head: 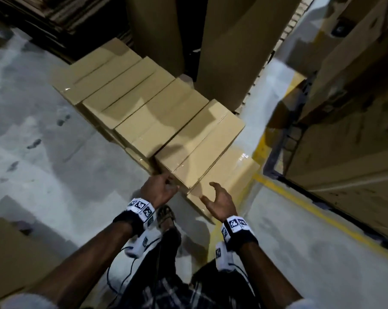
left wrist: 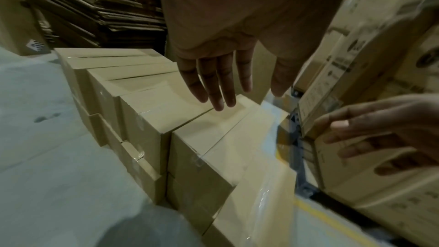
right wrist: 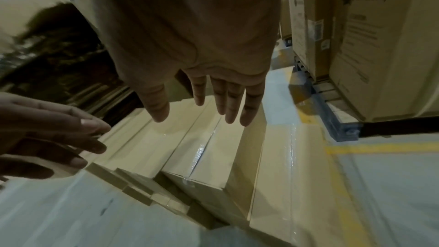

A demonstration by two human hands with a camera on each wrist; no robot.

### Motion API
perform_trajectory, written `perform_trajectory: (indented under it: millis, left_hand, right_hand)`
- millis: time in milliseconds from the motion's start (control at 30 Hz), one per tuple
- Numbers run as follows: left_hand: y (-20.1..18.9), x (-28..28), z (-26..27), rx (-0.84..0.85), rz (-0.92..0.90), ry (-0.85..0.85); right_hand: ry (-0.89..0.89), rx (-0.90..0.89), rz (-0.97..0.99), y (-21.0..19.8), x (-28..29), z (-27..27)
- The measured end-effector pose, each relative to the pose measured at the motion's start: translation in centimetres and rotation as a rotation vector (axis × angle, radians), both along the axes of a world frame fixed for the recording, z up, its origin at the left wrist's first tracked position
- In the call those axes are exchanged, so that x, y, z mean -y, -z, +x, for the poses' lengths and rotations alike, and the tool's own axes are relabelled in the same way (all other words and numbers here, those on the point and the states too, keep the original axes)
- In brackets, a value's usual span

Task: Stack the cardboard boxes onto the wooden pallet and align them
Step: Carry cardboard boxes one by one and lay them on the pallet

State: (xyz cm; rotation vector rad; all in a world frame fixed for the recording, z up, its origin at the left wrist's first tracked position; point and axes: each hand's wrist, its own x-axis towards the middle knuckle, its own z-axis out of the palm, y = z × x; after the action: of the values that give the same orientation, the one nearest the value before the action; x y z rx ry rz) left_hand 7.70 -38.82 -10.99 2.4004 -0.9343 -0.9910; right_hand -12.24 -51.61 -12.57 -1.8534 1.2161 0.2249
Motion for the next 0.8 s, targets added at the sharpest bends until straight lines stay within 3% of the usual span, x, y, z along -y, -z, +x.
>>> perform_trajectory:
  millis: [133,300,433,567,800]
  left_hand:
    - [4.6,2.3,3.8,-0.056,0.077,0.06]
    - [12.5,6.3,8.9,-0.121,0.1,-0.066]
    - [18.7,8.6,11.8,-0.034,0.078,-0.125]
    - [24.1,9.7,13.4,0.078,0.081,-0.006]
    - [28.3,9.1,11.2,0.387,0.207,0.103]
  right_hand:
    - [0.131,-0.057,0.076,4.4,1.1,3.8]
    - [0.29,-0.064,0.192,12.5,2.4,7.4]
    - [0.416,-0.053,0.237,18.6,2.9,9.5]
    - [0.465,0.03,0.191,22.4,2.7,10.9]
    - [0.484,0.137,0.193,25.7,1.6,12.1]
